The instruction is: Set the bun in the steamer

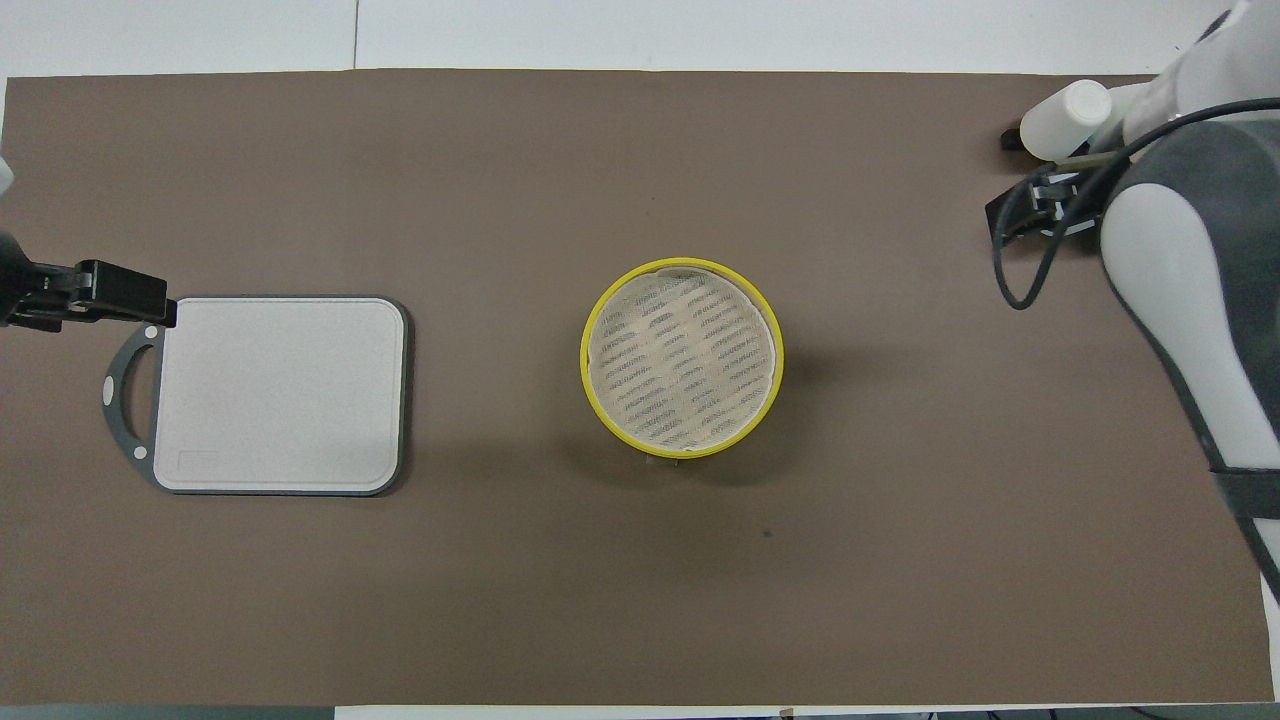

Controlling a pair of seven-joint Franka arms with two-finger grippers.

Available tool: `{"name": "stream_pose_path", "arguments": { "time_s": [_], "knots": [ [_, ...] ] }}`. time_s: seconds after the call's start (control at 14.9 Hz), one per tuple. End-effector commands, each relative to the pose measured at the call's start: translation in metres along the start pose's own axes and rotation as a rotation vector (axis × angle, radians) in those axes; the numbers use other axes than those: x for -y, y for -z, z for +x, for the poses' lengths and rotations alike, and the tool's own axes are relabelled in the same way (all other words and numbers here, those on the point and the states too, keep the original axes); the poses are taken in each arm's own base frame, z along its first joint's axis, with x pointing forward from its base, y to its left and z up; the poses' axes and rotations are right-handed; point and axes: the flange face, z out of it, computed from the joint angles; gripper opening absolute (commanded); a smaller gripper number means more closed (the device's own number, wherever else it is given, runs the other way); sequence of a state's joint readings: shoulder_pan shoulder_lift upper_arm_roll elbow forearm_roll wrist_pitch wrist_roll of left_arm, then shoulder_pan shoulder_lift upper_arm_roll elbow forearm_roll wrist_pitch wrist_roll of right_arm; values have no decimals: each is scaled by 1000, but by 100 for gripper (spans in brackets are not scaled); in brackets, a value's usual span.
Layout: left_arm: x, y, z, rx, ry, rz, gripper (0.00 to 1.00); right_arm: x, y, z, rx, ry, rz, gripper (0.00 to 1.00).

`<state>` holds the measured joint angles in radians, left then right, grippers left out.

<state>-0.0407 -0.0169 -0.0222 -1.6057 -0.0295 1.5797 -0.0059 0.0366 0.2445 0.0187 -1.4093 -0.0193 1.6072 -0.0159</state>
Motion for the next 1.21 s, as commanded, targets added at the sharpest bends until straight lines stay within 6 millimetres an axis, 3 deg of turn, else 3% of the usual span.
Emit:
{"name": "stream_pose_path", "arguments": {
  "time_s": [0.0,0.34,0.54,1.14],
  "knots": [
    [3,-11,-6,-9,-19,14,100,-9,0,-46,-31,-6,8,100],
    [3,-8,-5,-11,-19,14,100,-53,5,-63,-55,-54,6,100],
    [3,-9,-5,-9,-19,14,100,-59,16,-57,-64,-28,5,100],
    [4,-9,-5,-15,-16,14,100,-73,12,-64,-20,-54,11,100]
  ]
}}
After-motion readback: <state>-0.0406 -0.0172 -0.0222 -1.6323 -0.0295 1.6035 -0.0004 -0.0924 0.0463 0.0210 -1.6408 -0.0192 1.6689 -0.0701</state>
